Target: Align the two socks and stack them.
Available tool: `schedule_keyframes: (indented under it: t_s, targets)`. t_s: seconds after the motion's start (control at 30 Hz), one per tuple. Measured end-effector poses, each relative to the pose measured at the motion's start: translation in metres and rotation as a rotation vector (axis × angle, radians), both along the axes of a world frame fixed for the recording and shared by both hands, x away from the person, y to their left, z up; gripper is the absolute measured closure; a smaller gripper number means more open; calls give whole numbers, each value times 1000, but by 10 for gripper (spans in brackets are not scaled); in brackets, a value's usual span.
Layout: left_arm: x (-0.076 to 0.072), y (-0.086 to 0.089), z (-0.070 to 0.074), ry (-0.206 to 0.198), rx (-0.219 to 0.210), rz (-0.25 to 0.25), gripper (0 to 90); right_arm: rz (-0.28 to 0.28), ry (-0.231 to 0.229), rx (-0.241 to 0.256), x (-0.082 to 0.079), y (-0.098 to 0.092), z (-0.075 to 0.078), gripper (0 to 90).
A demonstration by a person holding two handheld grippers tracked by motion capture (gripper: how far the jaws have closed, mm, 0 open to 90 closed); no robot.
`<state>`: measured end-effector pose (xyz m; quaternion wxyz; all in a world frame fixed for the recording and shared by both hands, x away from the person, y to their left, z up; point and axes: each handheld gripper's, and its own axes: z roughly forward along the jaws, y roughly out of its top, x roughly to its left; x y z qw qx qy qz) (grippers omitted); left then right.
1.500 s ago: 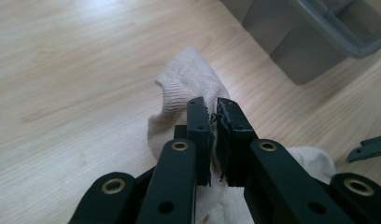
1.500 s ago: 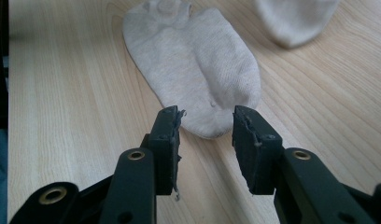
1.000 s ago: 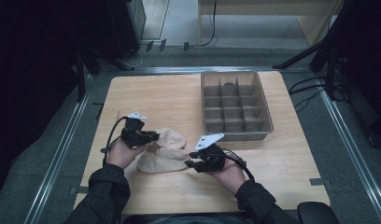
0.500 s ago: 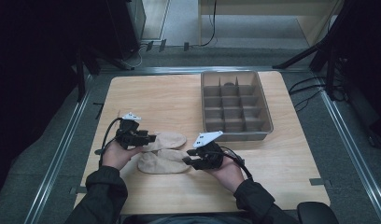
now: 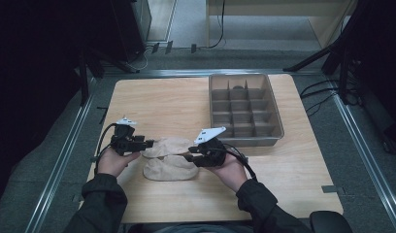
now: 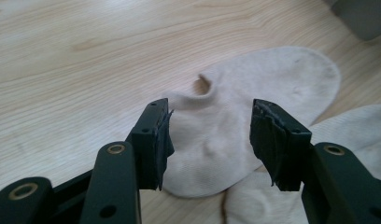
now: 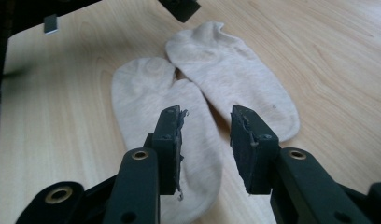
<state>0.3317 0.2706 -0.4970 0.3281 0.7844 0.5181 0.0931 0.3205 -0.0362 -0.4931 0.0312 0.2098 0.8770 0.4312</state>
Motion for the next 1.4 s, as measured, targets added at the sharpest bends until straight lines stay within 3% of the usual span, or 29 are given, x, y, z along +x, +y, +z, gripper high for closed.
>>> schedule_keyframes:
  t_s: [0.23,0.53,0.63,0.8,0.97,1.17,1.4]
  targets:
    - [3,11,-6,19,1,32,510,-38,-14,-28,18,9,-6,652]
    - [10,15,-17,37,1,27,536,-97,-13,-50,37,24,-16,652]
    - [12,12,-22,42,26,3,537,-99,-30,-78,38,30,-22,644]
    - [14,8,-28,52,40,-10,539,-126,-13,-86,39,36,-33,632]
    - [14,6,-32,37,77,-17,541,-133,-22,-116,39,41,-41,613]
    - [15,6,-34,19,83,-16,553,-151,-18,-135,38,45,-49,611]
    - [15,5,-34,16,100,-3,661,-174,-45,-126,34,45,-53,633]
